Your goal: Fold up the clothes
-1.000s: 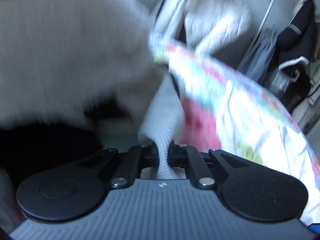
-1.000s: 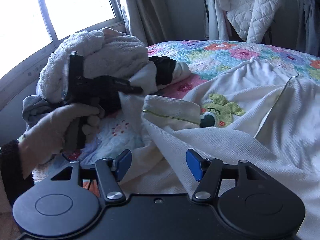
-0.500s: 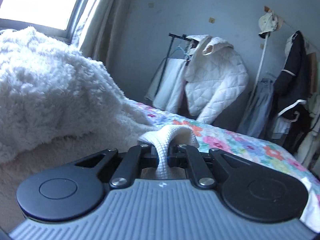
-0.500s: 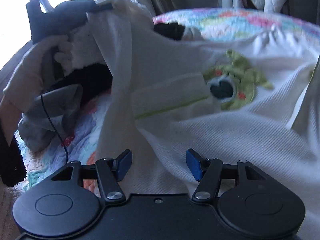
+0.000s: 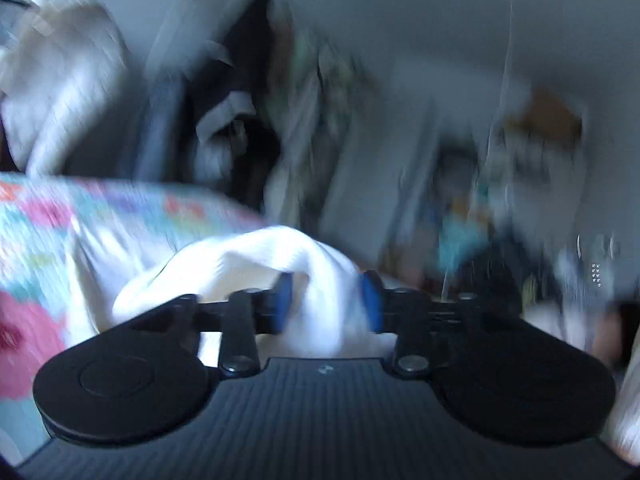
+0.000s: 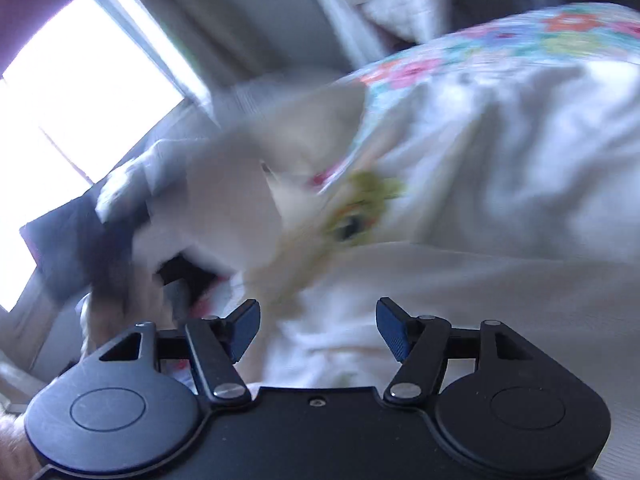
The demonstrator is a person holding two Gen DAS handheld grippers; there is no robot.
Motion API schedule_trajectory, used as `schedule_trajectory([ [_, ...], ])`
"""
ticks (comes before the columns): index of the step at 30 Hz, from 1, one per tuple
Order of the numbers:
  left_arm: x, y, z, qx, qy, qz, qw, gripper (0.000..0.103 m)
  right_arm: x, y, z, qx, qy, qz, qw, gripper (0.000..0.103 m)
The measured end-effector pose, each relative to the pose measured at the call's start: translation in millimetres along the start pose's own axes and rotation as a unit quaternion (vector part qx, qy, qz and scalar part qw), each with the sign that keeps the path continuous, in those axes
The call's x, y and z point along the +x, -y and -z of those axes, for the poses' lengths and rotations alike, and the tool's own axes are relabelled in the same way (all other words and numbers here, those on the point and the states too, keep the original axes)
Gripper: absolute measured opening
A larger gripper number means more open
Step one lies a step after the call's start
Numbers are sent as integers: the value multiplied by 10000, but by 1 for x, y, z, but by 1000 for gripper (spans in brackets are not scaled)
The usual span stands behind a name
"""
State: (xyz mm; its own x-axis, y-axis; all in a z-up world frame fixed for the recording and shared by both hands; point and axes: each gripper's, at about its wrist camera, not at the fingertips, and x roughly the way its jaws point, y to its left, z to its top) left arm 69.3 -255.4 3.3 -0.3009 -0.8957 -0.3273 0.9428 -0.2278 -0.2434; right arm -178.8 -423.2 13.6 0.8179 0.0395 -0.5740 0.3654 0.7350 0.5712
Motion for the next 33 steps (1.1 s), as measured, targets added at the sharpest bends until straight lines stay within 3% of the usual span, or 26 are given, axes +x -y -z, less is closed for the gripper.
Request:
schedule_trajectory([
  [2, 16, -7, 19, -68, -562, -389, 9976, 45, -9, 16, 4, 215, 76, 280, 9993, 70],
  [6, -5, -44, 30, -950, -502, -681, 9919, 50, -16, 33, 8, 404, 201, 642, 9969, 70],
  [10, -25, -67, 29, -1198, -501, -1404, 9815, 53, -13, 50, -5, 451, 329, 734, 9957, 70],
  [13, -31, -87, 28, -1574, -505, -1594, 9733, 58, 2, 57, -19, 294, 311, 834, 9956, 70],
  [17, -22, -92, 38, -1671, -802, -1874, 9646, 64, 30, 70, -37, 129, 99, 1186, 9928, 70],
  [19, -14, -92, 44, -1670, -971, -1929, 9620, 64, 45, 80, -42, 278, 47, 1143, 9930, 70],
  [21, -2, -84, 46, -1315, -948, -2077, 9647, 62, 60, 84, -44, 227, -80, 965, 9950, 62],
  [23, 7, -80, 49, -1236, -870, -2063, 9667, 61, 65, 79, -46, -78, -81, 1004, 9949, 17],
  [24, 11, -79, 50, -1214, -829, -2047, 9677, 54, 62, 73, -47, -173, 19, 1003, 9948, 15],
  [26, 18, -81, 51, -1201, -1105, -2370, 9577, 37, 48, 60, -49, -344, 271, 1004, 9940, 13],
  [30, 1, -98, 53, -1745, -1034, -2578, 9447, 31, -15, 22, -48, -603, 956, 1108, 9874, 11],
  [33, -10, -104, 52, -1951, -952, -2770, 9360, 31, -65, 0, -31, -533, 1212, 1509, 9796, 10],
])
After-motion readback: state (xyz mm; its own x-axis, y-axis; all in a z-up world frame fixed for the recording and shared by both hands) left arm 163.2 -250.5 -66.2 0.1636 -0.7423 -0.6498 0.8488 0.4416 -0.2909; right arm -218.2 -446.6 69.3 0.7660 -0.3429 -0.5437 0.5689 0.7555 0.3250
